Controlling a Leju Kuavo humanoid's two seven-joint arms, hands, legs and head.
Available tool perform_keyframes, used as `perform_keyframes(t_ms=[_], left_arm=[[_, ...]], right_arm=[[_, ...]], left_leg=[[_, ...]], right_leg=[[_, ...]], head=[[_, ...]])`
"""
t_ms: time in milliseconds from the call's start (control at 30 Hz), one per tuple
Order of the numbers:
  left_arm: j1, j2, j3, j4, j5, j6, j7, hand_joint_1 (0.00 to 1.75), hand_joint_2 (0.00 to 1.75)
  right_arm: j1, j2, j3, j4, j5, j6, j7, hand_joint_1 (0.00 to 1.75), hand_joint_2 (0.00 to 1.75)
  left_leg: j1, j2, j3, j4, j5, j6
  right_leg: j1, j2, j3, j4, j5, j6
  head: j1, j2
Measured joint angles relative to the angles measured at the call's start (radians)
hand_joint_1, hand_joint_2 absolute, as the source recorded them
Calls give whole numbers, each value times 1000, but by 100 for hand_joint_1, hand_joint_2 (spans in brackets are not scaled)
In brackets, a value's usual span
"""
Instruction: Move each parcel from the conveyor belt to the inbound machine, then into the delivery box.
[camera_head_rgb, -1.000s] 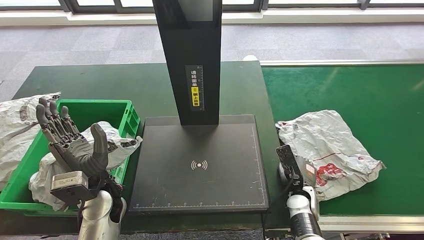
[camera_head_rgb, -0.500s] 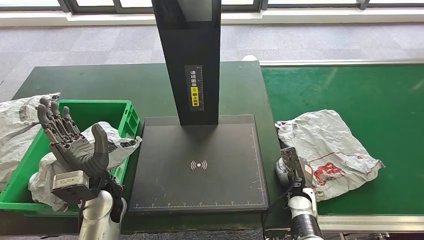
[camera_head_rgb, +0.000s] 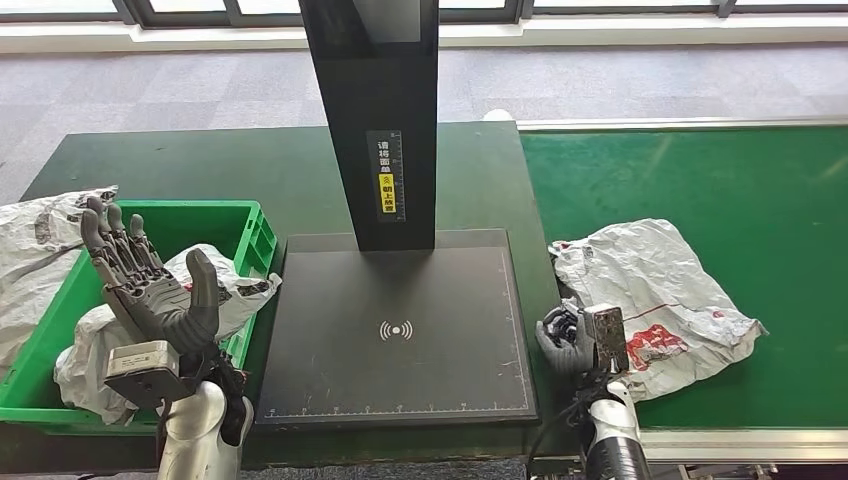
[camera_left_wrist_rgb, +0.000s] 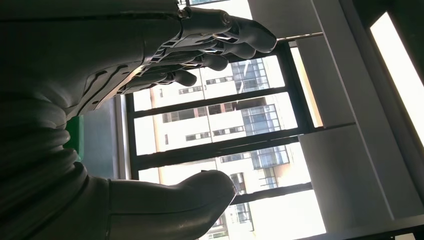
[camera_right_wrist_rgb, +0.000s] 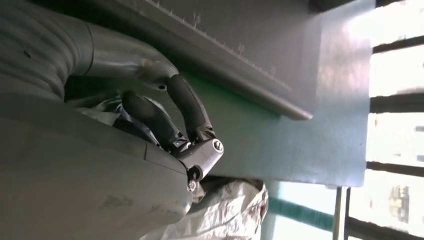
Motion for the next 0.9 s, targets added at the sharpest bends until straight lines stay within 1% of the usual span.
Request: perform_keyframes(t_ms=[67,200,367,400,467,500,533,567,667,700,800,867,900], left_arm=[[0,0,3,2,0,-1,0,0,175],[0,0,7,6,0,-2,-1,0,175],[0,0,10,11,0,-17,-1,0,175],[0,0,11,11,-1,-19,-1,0,175],[0,0,12,12,-3,-19,-1,0,175],[0,0,12,12,-3,-19,-1,0,175],[0,0,12,12,-3,-19,-1,0,175],[0,0,12,12,-3,-19,-1,0,175],[0,0,12,11,-3,-18,0,0,175],[1,0,12,11,-3,-17,0,0,175],[1,0,12,11,-3,-17,0,0,175],[1,0,12,9,-3,-16,0,0,175],[1,0,12,8,-3,-15,1,0,175]], right_arm=[[1,0,0,-1,-14,26,-2,175,175],[5,1,0,-1,-27,47,-4,175,175],[16,4,0,-13,-90,163,-17,175,175],[18,6,0,-19,-102,181,-17,151,175],[19,9,0,-29,-116,200,-15,64,175],[19,10,0,-35,-112,190,-13,20,175],[20,11,0,-41,-101,169,-11,0,175],[22,12,0,-48,-81,132,-5,0,175],[30,17,2,-68,17,-28,42,0,175],[32,18,3,-72,39,-59,53,0,175],[32,18,4,-74,53,-79,61,0,175],[37,21,11,-83,102,-151,82,0,175],[41,24,19,-92,142,-210,101,0,175]], left_leg=[[0,-1,0,0,0,0],[0,-2,-1,0,0,0],[-1,-2,-1,0,0,0],[-1,-2,-1,0,0,0],[-1,-2,-1,0,0,0],[-1,-2,-1,0,0,0],[-1,-2,-1,0,0,0],[-1,-3,-1,0,0,0],[-1,-3,-1,0,0,0],[-1,-3,-1,0,0,0],[-1,-3,-1,0,0,0],[-1,-3,-1,0,0,0],[-1,-3,-1,0,0,0]], right_leg=[[0,-1,0,0,0,0],[0,-3,1,0,0,0],[-1,-3,1,0,0,0],[-1,-3,1,0,0,0],[-1,-3,1,0,0,0],[-1,-3,1,0,0,0],[-1,-3,1,0,0,0],[-1,-4,1,0,0,0],[-1,-4,2,0,0,0],[-1,-4,2,0,0,0],[-1,-4,2,0,0,0],[-1,-4,2,0,0,0],[-1,-4,2,0,0,0]], head=[[0,0],[0,0],[0,0],[0,0],[0,0],[0,0],[0,0],[0,0],[0,0],[0,0],[0,0],[0,0],[0,0]])
